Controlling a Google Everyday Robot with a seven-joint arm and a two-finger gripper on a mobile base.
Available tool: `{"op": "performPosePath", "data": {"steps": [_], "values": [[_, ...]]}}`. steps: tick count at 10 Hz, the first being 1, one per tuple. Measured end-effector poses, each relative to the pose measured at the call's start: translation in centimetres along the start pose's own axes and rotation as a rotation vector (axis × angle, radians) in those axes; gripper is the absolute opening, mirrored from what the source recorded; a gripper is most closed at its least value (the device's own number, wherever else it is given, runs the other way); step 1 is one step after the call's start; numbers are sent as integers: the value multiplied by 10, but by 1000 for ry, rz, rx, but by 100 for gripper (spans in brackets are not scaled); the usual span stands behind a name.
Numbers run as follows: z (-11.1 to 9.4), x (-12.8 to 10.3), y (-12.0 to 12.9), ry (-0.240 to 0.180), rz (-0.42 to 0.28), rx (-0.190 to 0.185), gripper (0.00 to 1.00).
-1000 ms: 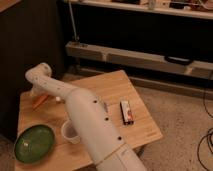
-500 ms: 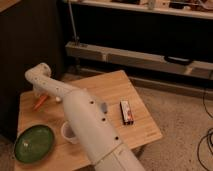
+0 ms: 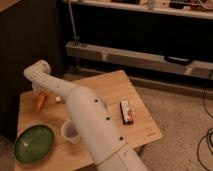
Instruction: Place the pepper in the ceramic bowl
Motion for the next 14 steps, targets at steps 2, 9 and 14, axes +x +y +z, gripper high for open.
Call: {"op": "performPosePath", "data": {"steps": [2,9,14], "values": [[-52,3,-5,12,-23,13,0],[-129,-113,-67,-48,-167,140,0],[-121,-188,-37,-70,-174,125,24]]}}
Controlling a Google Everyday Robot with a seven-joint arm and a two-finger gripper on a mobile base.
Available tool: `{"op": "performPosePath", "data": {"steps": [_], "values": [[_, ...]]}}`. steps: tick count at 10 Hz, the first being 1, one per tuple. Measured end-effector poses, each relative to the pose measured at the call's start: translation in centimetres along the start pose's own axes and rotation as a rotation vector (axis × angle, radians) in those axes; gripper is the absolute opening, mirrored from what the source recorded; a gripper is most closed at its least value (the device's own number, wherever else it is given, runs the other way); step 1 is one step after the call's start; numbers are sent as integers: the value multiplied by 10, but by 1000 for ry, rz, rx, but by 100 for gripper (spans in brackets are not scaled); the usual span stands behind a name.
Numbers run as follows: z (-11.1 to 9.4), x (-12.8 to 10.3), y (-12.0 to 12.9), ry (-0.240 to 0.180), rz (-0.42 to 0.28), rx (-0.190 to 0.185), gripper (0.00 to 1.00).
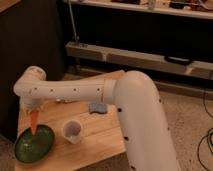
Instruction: Place the pepper in the ceramic bowl
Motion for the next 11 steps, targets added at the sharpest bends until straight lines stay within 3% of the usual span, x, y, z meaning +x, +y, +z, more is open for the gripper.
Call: {"op": "performPosePath", "data": {"steps": [2,5,7,8,11], "values": [[7,-9,-5,-5,-43,22,46],[30,-13,-23,13,-223,65,76],[30,-19,-32,28,-319,94,80],[32,-25,-32,23,-329,111,80],[35,-33,-28,-39,-340,187,80]]}}
